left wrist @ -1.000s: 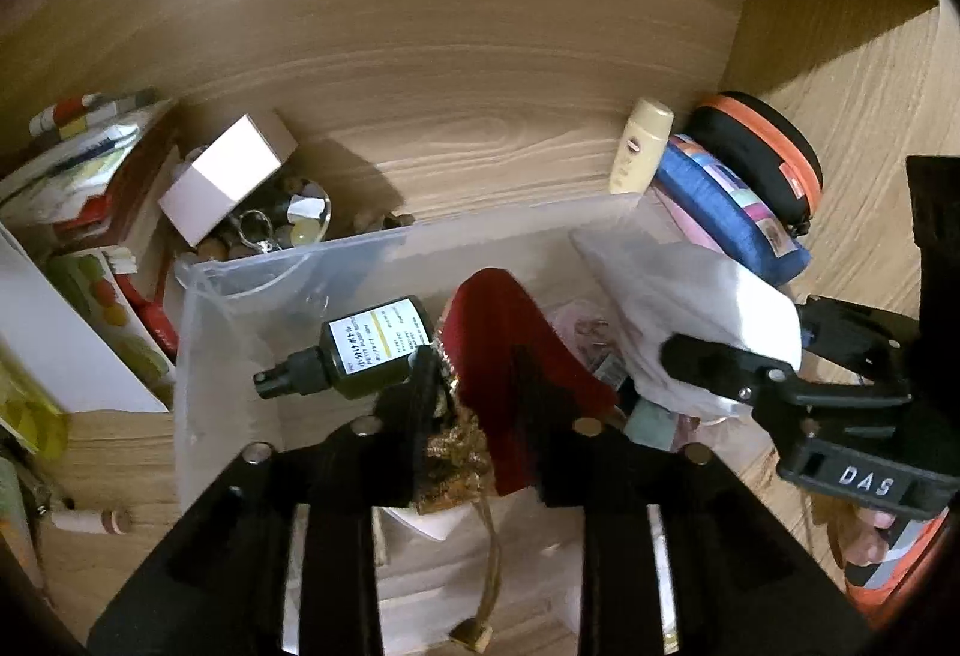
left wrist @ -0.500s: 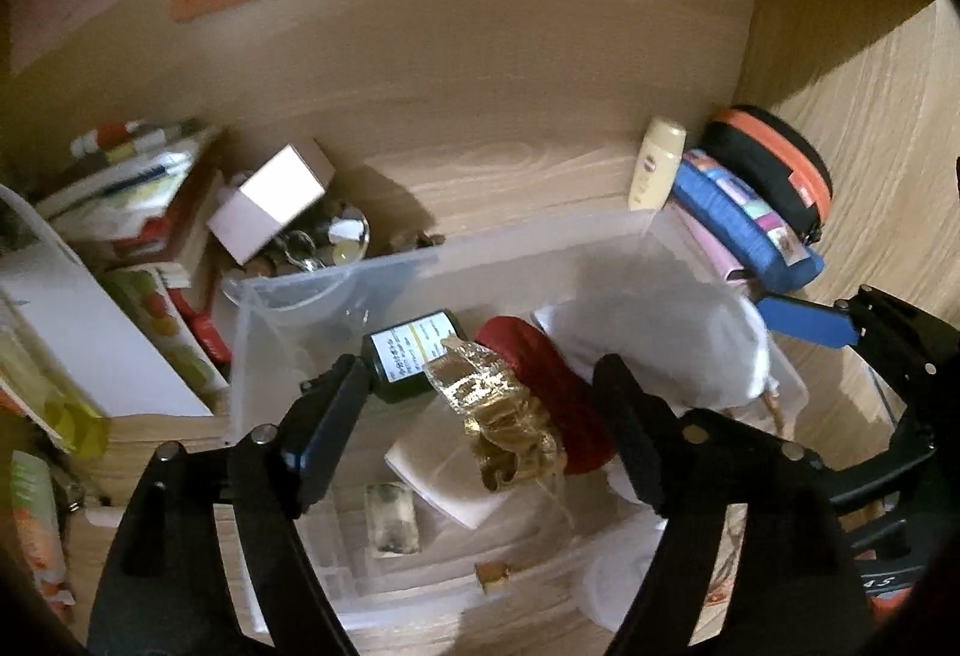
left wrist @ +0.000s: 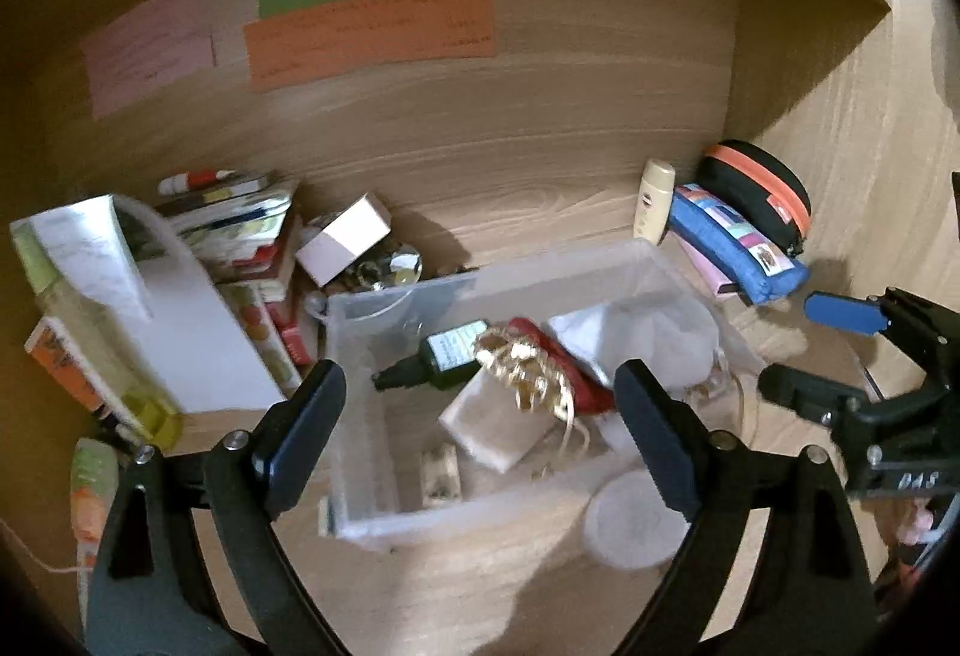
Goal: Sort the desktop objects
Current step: 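Lower the pouch and red flap into the clear box and open both tools, then move the left tool to the pink compact and the right tool to the green beads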
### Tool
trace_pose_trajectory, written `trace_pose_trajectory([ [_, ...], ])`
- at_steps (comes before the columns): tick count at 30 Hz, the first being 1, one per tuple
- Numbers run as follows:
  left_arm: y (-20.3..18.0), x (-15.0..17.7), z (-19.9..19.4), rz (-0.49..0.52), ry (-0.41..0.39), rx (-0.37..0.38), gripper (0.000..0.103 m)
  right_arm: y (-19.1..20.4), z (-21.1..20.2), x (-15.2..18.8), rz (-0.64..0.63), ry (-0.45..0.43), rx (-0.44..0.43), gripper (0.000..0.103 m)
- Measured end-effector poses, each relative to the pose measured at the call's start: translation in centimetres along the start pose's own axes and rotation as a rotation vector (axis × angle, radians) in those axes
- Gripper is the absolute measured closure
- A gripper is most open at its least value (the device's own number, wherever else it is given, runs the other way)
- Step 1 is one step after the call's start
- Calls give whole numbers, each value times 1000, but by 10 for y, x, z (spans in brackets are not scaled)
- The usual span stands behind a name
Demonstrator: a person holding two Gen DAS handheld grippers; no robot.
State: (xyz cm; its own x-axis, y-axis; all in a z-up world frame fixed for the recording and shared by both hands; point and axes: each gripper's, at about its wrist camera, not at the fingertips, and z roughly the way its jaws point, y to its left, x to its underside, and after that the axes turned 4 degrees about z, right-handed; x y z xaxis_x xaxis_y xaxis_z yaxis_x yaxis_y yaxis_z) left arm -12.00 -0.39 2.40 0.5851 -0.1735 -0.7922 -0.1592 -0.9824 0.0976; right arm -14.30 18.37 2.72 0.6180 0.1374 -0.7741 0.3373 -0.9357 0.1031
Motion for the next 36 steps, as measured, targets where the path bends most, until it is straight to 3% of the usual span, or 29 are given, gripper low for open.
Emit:
trace_pose_trajectory([
  [8,12,38,-26,-5,37,-43,10,-4,-12,28,-3,32,20,22],
  [17,23,96,-42,-38,139,-56,10,-3,3,70,15,151,12,22],
  [27,11,144,-49,-60,221,42,10,24,16,103,-55,249,-22,22],
  [36,-2,158,-24,-76,295,114,10,42,35,100,-96,273,-37,22],
])
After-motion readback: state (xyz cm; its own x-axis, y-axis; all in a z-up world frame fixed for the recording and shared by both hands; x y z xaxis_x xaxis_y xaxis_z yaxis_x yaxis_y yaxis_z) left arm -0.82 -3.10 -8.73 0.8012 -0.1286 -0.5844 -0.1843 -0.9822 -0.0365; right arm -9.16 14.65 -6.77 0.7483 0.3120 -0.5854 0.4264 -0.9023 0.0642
